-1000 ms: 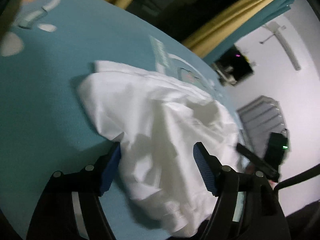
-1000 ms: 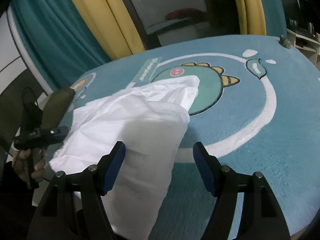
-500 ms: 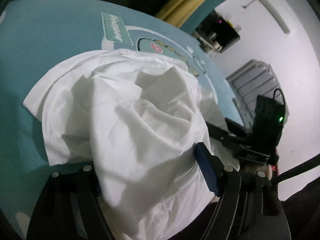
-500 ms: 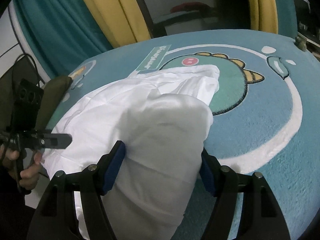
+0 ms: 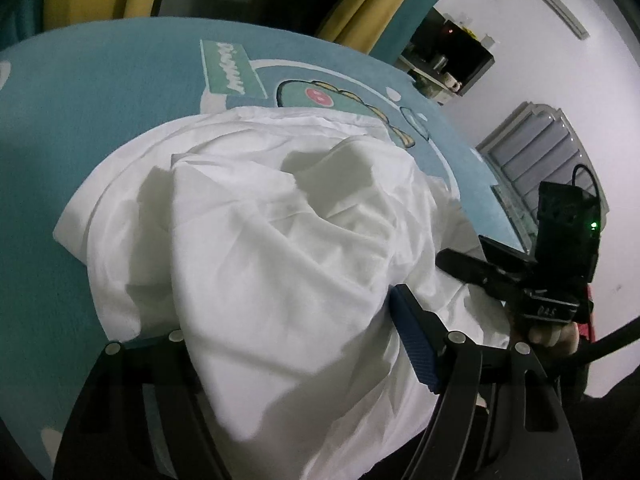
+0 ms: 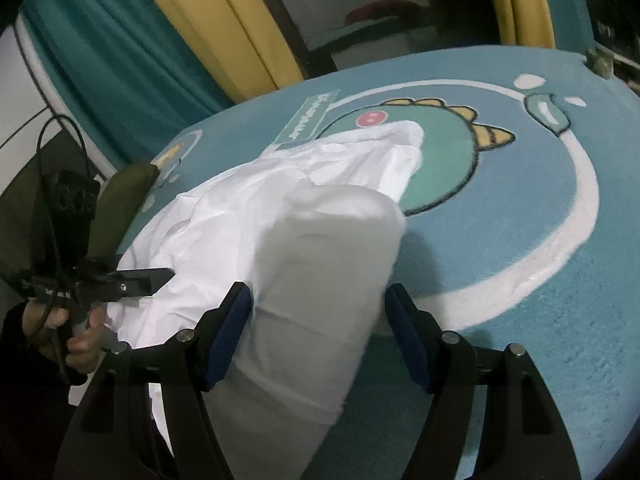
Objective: Fold large clothes
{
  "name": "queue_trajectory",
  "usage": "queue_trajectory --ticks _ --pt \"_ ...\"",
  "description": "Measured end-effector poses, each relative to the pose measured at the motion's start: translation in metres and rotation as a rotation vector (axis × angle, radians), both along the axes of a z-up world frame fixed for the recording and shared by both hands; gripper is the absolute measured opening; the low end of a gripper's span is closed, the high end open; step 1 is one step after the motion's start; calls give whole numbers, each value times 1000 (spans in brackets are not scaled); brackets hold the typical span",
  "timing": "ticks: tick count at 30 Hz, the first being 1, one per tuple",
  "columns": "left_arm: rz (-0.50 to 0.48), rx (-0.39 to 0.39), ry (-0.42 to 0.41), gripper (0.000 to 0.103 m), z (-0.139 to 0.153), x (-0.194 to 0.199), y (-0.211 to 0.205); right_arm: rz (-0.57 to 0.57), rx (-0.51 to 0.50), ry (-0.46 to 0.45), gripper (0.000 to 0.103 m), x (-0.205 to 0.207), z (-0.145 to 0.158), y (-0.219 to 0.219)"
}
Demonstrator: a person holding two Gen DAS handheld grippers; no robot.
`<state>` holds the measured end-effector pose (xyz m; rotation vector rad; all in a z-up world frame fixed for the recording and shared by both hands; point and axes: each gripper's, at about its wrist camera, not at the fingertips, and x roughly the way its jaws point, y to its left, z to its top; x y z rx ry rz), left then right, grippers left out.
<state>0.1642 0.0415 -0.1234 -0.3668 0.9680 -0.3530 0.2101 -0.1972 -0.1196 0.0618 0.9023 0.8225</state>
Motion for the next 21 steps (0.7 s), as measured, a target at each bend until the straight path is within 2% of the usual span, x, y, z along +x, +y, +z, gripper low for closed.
queue_trajectory --ticks 2,4,5,9,11,15,21 --pt "-23 8 -13 55 0 -4 -4 6 -13 -29 70 -4 -1 8" --pt "-23 -31 -7 45 -3 -5 -3 16 -12 -39 71 -6 -1 13" --pt "-21 -35 -9 43 -3 -5 -4 20 -8 -44 69 -5 -1 14" --pt "-8 -16 -31 33 4 -10 -5 29 21 -57 40 -4 0 18" --pt "-5 -10 -47 27 11 -13 -4 32 5 -103 33 -8 7 22" --pt "-14 -6 -90 21 24 -19 -3 54 -30 -230 26 -19 28 33" --pt "14 -31 -159 16 41 -29 5 62 21 -296 23 -23 49 38"
